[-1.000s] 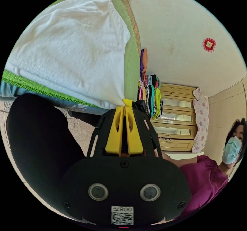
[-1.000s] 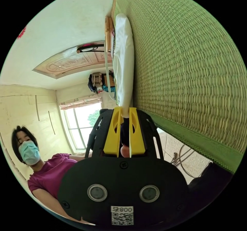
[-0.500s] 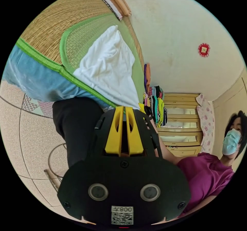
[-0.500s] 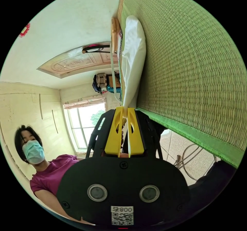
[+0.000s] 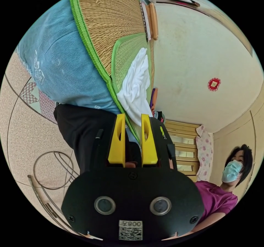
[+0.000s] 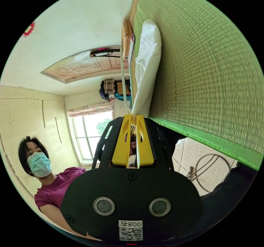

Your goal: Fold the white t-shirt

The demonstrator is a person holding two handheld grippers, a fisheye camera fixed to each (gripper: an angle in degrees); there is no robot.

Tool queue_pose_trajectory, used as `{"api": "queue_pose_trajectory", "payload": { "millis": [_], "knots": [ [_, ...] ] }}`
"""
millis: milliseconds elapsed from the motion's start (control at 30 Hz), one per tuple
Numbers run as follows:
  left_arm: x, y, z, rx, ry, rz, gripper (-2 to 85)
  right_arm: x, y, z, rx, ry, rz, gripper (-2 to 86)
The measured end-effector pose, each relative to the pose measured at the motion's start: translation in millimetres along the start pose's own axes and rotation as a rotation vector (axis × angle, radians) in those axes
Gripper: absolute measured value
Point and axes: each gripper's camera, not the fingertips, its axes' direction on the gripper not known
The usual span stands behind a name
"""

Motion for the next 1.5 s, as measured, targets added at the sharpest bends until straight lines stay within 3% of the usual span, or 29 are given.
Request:
{"api": "queue_pose_trajectory", "payload": {
  "millis": [1000, 1500],
  "knots": [
    [-58.5, -7.8, -78.7, 0.106, 0.232, -0.18, 11.8, -50.0, -23.0, 14.1, 0.019, -0.104, -0.067, 2.5],
    [-64.0, -18.1, -91.3, 0.14, 0.317, -0.224, 6.4, -51.9, -23.9, 14.0, 0.042, -0.097, -0.05, 2.3]
  ]
}}
